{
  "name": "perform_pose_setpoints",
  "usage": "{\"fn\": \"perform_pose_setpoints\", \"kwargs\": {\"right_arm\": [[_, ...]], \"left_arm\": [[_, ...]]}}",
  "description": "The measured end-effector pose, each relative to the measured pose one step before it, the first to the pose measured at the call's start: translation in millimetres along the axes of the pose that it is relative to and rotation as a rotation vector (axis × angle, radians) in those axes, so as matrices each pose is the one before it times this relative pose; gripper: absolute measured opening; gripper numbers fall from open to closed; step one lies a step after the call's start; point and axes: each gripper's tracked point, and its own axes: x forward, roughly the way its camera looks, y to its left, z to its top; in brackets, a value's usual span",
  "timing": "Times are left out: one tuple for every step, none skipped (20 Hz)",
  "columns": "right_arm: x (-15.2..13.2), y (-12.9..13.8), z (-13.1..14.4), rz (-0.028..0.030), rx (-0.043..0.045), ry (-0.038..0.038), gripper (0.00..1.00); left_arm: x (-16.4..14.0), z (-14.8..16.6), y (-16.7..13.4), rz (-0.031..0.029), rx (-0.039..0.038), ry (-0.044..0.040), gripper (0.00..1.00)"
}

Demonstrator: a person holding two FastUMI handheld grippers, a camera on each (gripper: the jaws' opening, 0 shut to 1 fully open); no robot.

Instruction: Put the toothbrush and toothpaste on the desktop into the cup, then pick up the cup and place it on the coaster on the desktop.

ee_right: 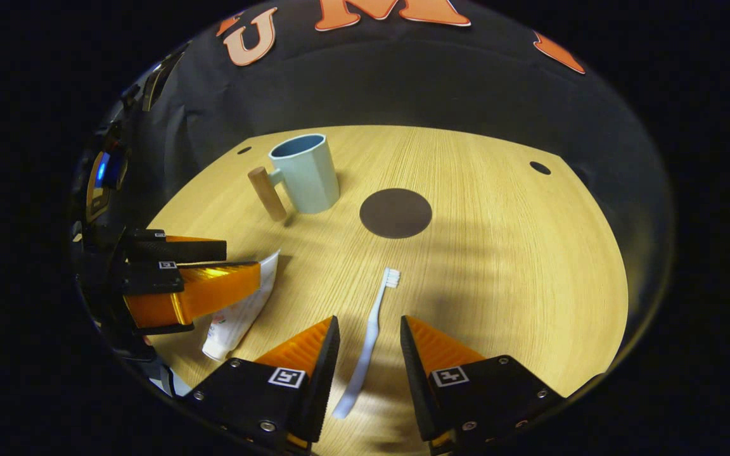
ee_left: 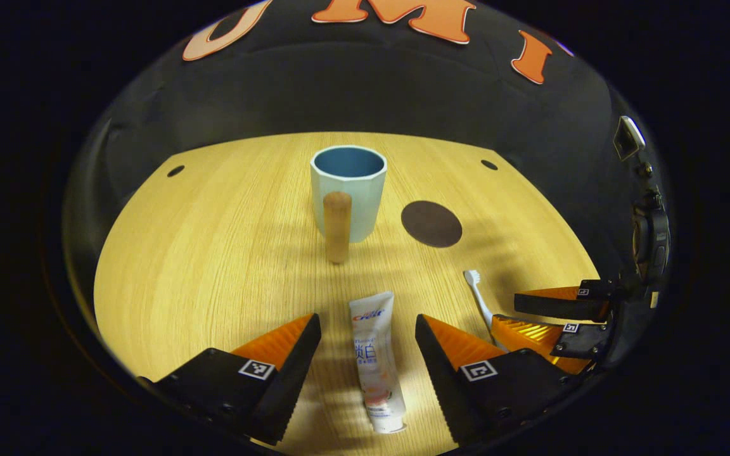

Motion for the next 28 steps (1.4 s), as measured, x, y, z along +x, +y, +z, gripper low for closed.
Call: {"fn": "perform_pose_setpoints", "kwargs": {"right_arm": [[1.1, 1.72, -0.3, 0.00612, -0.00255, 0.01838, 0.54], [-0.63, 3.11, 0.8, 0.0071, 0.0048, 0.01779, 0.52], [0.9, 0.34, 1.54, 0.00189, 0.00442, 0.01553, 0.49], [-1.2, -3.16, -2.62, -0.01984, 0.00454, 0.01791, 0.47], [-4.43, 0.83, 5.27, -0.00202, -0.0013, -0.01682, 0.43], [0.51, 2.86, 4.45, 0.00688, 0.01677, 0.01685, 0.4], [-0.57, 0.95, 7.55, 0.0013, 0.01391, -0.00852, 0.34], [3.15, -3.81, 1.55, -0.00893, 0.00664, 0.00218, 0.31], [1.12, -2.91, 0.64, -0.01125, -0.01053, -0.01074, 0.22], [1.68, 1.15, -6.48, -0.0068, -0.01767, -0.00794, 0.16], [-1.4, 4.82, 0.54, 0.00286, -0.00804, -0.0092, 0.1], [-2.45, 6.28, 0.25, 0.01184, -0.00219, -0.0045, 0.09], [1.24, 4.85, 1.61, 0.01717, 0.01136, -0.00726, 0.08], [4.5, 3.78, 0.25, 0.01584, 0.01876, -0.01079, 0.07], [2.62, -0.18, 1.11, 0.00882, 0.01846, -0.00974, 0.06], [0.26, -2.9, 1.13, 0.00505, 0.01969, -0.01398, 0.05], [-1.95, -3.45, 2.59, 0.00659, 0.02135, -0.0135, 0.05], [-7.78, -3.84, 4.34, 0.01284, 0.01608, -0.02184, 0.05], [-3.44, -4.19, 4.1, -0.00236, 0.00972, -0.01842, 0.05], [-4.42, -4.71, 3.34, -0.00709, 0.00007, -0.01938, 0.05], [-2.78, -0.97, 5.7, 0.00232, 0.00216, -0.02465, 0.05], [1.11, 4.38, 0.55, 0.00983, 0.00716, -0.0189, 0.04], [-1.31, 1.6, 2.84, 0.01341, 0.00912, -0.02008, 0.05], [-3.62, -0.64, 5.11, 0.00813, 0.00525, -0.02135, 0.05], [-2.45, 0.5, 6.04, 0.00377, 0.00226, -0.02399, 0.05], [-3.98, 1.02, 5.79, 0.00458, -0.00016, -0.0265, 0.05], [-4.58, -0.25, 9.67, 0.0076, -0.00023, -0.03984, 0.05], [-4.42, 0.77, 7.52, 0.00826, -0.00085, -0.03527, 0.05]], "left_arm": [[1.27, -2.62, -0.75, -0.00637, -0.00809, 0.02842, 0.87], [1.55, -0.17, -0.75, -0.01242, -0.00789, 0.02555, 0.84], [0.3, -0.92, -2.58, -0.01541, -0.00728, 0.02661, 0.84], [-0.64, 1.1, -1.12, -0.01078, -0.00954, 0.02422, 0.84], [-0.43, -5.25, 2.1, -0.00368, -0.00946, 0.01954, 0.84], [1.08, -5.95, -2.72, -0.00826, -0.02074, 0.02671, 0.87], [-0.69, 1.13, 3.71, 0.0156, 0.0028, -0.00494, 0.65], [0.64, 0.86, 0.34, 0.00247, -0.00876, 0.00775, 0.58], [1.79, -2.58, -0.94, 0.00542, 0.00072, 0.00737, 0.55], [2.52, -6.24, 0.16, -0.00011, -0.01169, 0.01248, 0.55], [-2.55, 5.3, -1.64, -0.00081, -0.00751, 0.0012, 0.43], [0.36, 1.62, -5.33, -0.02392, -0.00942, -0.00301, 0.31], [-2.8, -1.97, -3.28, -0.01605, -0.01441, 0.0139, 0.27], [2.61, 3.01, -3.37, -0.01893, -0.00571, -0.02053, 0.19], [-1.03, -0.18, -5.04, -0.02677, -0.0138, -0.00085, 0.19], [0.5, -0.5, -4.53, -0.01266, -0.01984, -0.01019, 0.16], [1.85, 1.58, -0.66, -0.00516, -0.00472, -0.01518, 0.16], [0.46, 0.05, 4.07, 0.00668, 0.00101, -0.00484, 0.16], [-2.67, 0.76, 5.66, 0.01403, -0.01079, -0.01163, 0.16], [-3.04, 3.89, -0.01, 0.00094, 0.00874, -0.01895, 0.16], [-3.25, 2.66, 0.79, -0.00817, 0.00258, -0.02201, 0.16], [-0.91, 5.12, 1.39, -0.00428, 0.00915, -0.02327, 0.16], [-0.86, 1.22, 2.54, -0.00836, 0.01507, -0.02376, 0.12], [-1.37, 3.68, -0.7, -0.01437, 0.01011, -0.02761, 0.12], [-2.21, 6.43, -0.4, -0.01092, 0.01239, -0.03389, 0.12], [-3.36, 6.88, 1.31, -0.00418, 0.01349, -0.03782, 0.12], [-1.89, 5.73, 1.16, -0.00325, 0.01341, -0.04484, 0.12], [-2.1, 7.0, 2.31, 0.00223, 0.01452, -0.0421, 0.12]]}}
